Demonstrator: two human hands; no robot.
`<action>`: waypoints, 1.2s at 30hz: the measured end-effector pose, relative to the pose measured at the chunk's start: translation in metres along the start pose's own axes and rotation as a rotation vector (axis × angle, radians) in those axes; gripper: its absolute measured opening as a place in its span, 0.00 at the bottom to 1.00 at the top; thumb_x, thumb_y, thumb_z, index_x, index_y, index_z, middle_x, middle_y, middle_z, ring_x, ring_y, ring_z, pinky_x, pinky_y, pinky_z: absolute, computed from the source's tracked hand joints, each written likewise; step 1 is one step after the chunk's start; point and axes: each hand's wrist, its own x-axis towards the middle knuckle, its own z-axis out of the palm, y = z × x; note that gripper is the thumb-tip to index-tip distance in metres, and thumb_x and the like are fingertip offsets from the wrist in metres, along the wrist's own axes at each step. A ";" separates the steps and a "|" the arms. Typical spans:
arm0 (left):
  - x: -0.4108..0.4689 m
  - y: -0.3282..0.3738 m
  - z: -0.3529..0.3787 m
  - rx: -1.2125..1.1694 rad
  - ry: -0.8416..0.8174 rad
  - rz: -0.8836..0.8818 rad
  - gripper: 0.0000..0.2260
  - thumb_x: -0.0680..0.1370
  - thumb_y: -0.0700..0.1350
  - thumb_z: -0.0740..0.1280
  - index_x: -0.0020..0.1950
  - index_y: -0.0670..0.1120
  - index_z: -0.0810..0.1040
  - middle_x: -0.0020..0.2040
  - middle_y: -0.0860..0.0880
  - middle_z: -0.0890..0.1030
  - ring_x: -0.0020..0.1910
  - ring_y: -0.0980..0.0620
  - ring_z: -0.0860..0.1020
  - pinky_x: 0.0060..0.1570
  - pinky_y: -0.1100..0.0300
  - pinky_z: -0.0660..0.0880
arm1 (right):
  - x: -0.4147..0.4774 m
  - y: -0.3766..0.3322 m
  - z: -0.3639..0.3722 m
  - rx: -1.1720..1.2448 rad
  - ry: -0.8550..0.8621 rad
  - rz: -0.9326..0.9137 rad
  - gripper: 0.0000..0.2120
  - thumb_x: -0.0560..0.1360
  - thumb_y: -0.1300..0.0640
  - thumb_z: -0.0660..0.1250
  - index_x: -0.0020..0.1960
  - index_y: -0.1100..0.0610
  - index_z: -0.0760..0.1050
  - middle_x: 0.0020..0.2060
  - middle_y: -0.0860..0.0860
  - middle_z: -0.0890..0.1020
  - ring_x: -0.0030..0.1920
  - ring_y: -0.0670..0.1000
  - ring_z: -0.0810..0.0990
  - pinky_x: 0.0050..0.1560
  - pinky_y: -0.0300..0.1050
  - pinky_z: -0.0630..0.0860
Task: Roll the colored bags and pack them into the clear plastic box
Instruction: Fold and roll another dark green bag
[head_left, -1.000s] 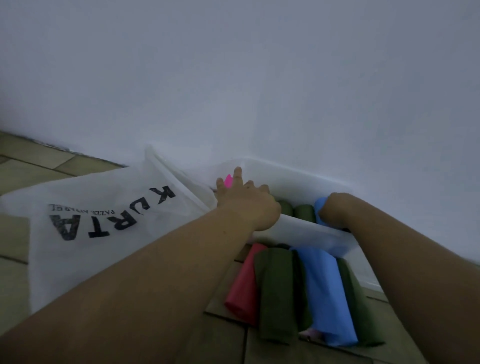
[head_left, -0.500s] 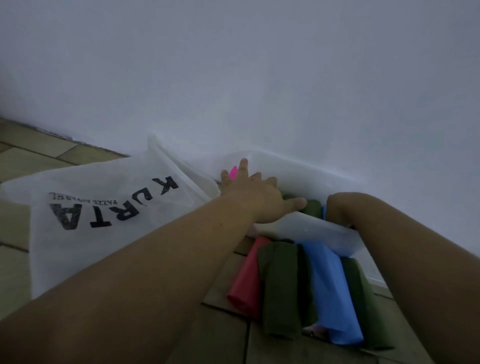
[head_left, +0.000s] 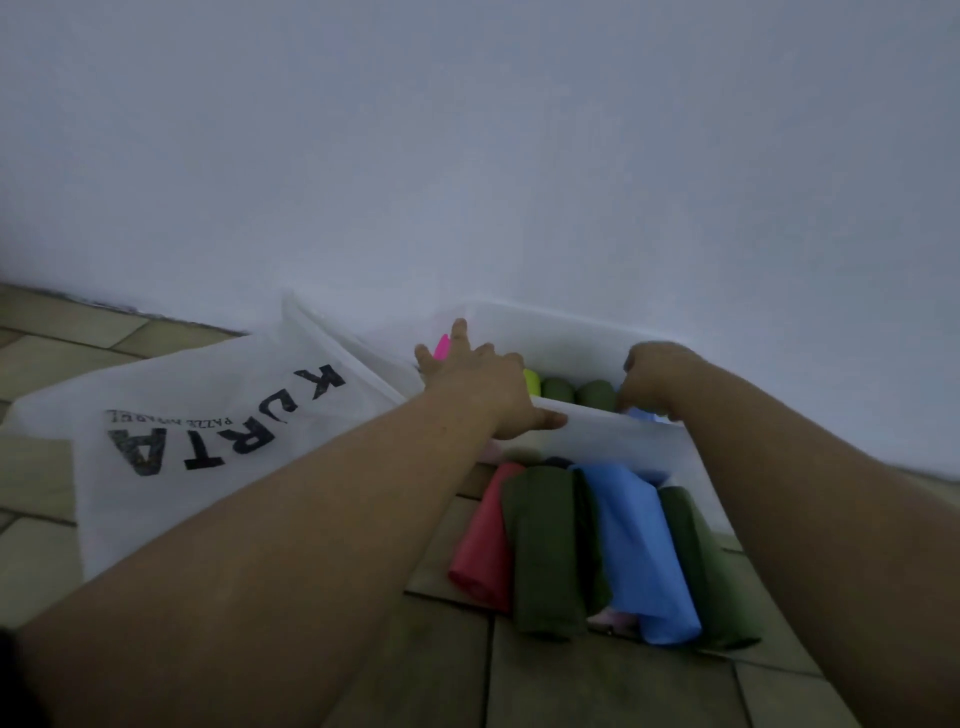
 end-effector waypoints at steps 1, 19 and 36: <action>-0.001 0.000 -0.001 -0.014 -0.008 0.000 0.44 0.65 0.76 0.58 0.75 0.55 0.57 0.77 0.48 0.56 0.75 0.41 0.38 0.64 0.28 0.42 | -0.013 -0.002 -0.006 0.093 0.151 -0.038 0.15 0.72 0.57 0.68 0.57 0.61 0.75 0.53 0.57 0.78 0.50 0.56 0.77 0.48 0.46 0.73; -0.207 -0.039 0.061 -1.732 -0.545 -0.472 0.17 0.75 0.57 0.65 0.57 0.47 0.78 0.54 0.43 0.83 0.55 0.40 0.79 0.51 0.48 0.76 | -0.211 -0.050 0.125 0.140 0.261 -0.322 0.37 0.69 0.48 0.66 0.73 0.48 0.54 0.63 0.51 0.74 0.61 0.54 0.73 0.61 0.52 0.67; -0.232 -0.061 0.060 -1.341 -0.227 -0.383 0.24 0.72 0.52 0.72 0.64 0.45 0.73 0.58 0.44 0.79 0.53 0.45 0.79 0.51 0.51 0.78 | -0.251 -0.042 0.158 0.176 0.298 -0.624 0.25 0.73 0.53 0.64 0.69 0.43 0.64 0.67 0.47 0.67 0.65 0.50 0.64 0.64 0.45 0.63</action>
